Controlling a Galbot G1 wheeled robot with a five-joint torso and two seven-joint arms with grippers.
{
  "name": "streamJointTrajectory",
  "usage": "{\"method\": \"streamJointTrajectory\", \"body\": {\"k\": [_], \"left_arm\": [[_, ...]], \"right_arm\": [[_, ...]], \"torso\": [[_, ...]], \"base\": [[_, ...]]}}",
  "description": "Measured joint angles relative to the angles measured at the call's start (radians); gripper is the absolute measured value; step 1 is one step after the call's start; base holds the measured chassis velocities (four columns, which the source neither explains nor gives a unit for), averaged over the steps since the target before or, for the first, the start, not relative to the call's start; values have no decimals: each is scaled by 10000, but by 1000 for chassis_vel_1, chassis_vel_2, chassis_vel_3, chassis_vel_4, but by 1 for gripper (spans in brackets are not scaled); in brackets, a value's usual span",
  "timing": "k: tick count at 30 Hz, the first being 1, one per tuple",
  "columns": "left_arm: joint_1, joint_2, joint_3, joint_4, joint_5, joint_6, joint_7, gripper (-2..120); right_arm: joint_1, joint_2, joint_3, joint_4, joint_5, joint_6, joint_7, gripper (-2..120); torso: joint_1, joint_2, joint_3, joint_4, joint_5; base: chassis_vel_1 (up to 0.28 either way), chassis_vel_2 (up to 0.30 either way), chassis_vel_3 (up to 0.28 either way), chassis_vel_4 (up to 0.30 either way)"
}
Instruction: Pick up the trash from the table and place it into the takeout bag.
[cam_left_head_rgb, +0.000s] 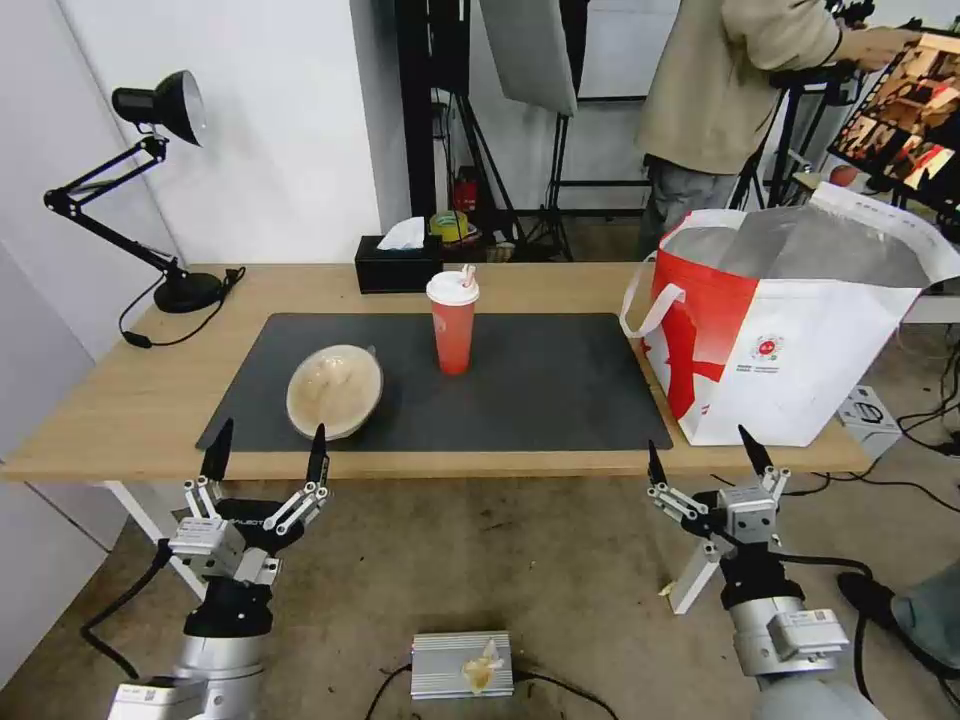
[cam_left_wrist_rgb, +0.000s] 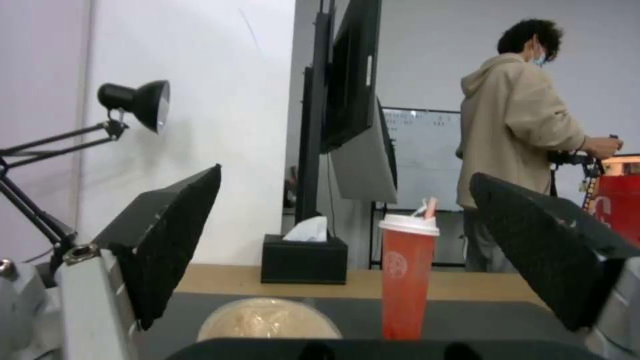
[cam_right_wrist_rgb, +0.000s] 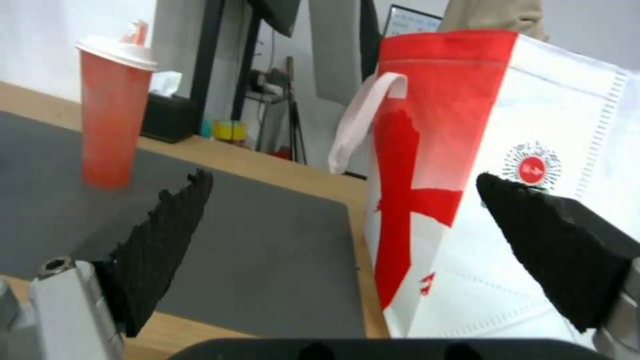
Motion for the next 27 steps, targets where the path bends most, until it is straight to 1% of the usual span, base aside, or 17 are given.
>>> {"method": "streamJointTrajectory", "body": {"k": [4, 5, 6, 8, 10, 12, 14, 16, 18, 19, 20, 22, 23, 25, 27], "left_arm": [[15, 13, 110, 55, 107, -54, 24, 100], [81, -21, 125, 52, 147, -99, 32, 100], [81, -21, 125, 52, 147, -99, 32, 100], [163, -70, 127, 20, 197, -166, 41, 100], [288, -146, 127, -32, 271, -242, 53, 100], [305, -163, 127, -41, 288, -252, 54, 100], [357, -252, 128, -66, 349, -283, 59, 100], [369, -273, 128, -68, 371, -288, 59, 100], [404, -341, 129, -77, 442, -311, 64, 100], [447, -401, 127, -82, 499, -324, 68, 100], [447, -401, 127, -82, 499, -324, 68, 100], [498, -486, 102, -83, 570, -363, 70, 100], [498, -486, 102, -83, 570, -363, 70, 100], [527, -522, 90, -83, 620, -385, 72, 100], [526, -514, 107, -88, 647, -385, 77, 100]], "right_arm": [[177, -329, -29, 46, 311, -22, -146, 100], [382, -552, -201, 41, 485, -38, -210, 100], [382, -552, -201, 41, 485, -38, -210, 100], [690, -809, -480, -19, 695, -67, -269, 100], [1218, -1204, -922, -138, 1044, -87, -351, 100], [1335, -1301, -1022, -168, 1126, -93, -364, 100], [2009, -1726, -1438, -308, 1521, -107, -422, 100], [2239, -1832, -1571, -362, 1650, -118, -441, 100], [2888, -2064, -1891, -498, 1999, -141, -470, 100], [3557, -2282, -2264, -666, 2404, -215, -481, 100], [3557, -2282, -2264, -666, 2404, -215, -481, 100], [4558, -2538, -2925, -967, 2857, -347, -485, 100], [4558, -2538, -2925, -967, 2857, -347, -485, 100], [5161, -2692, -3304, -1140, 3229, -498, -486, 100], [5305, -2771, -3416, -1173, 3439, -582, -491, 100]], "torso": [[0, 0, 0, -2, 0], [0, 0, 0, -1, 0], [0, 0, 0, -1, 0], [0, 0, 0, 0, 1], [0, 0, 0, 0, 1], [0, 0, 0, 0, 2], [0, 0, 0, 1, 0], [0, 0, 0, -1, 2], [0, -1, 0, 1, 1], [0, 0, 0, 1, 0], [0, 0, 0, 1, 0], [1, 0, 1, 1, 1], [1, 0, 1, 1, 1], [1, -1, 2, 5, 0], [1, -1, 1, 4, 1]], "base": [[0, 0, 0, 0], [0, 0, 0, 0], [0, 0, 0, 0], [0, 0, 0, 0], [0, 0, 0, 0], [0, 0, 0, 0], [0, 0, 0, 0], [0, 0, 0, 0], [0, 0, 0, 0], [0, 0, 0, 0], [0, 0, 0, 0], [0, 0, 0, 0], [0, 0, 0, 0], [0, 0, 0, 0], [0, 0, 0, 0]]}}
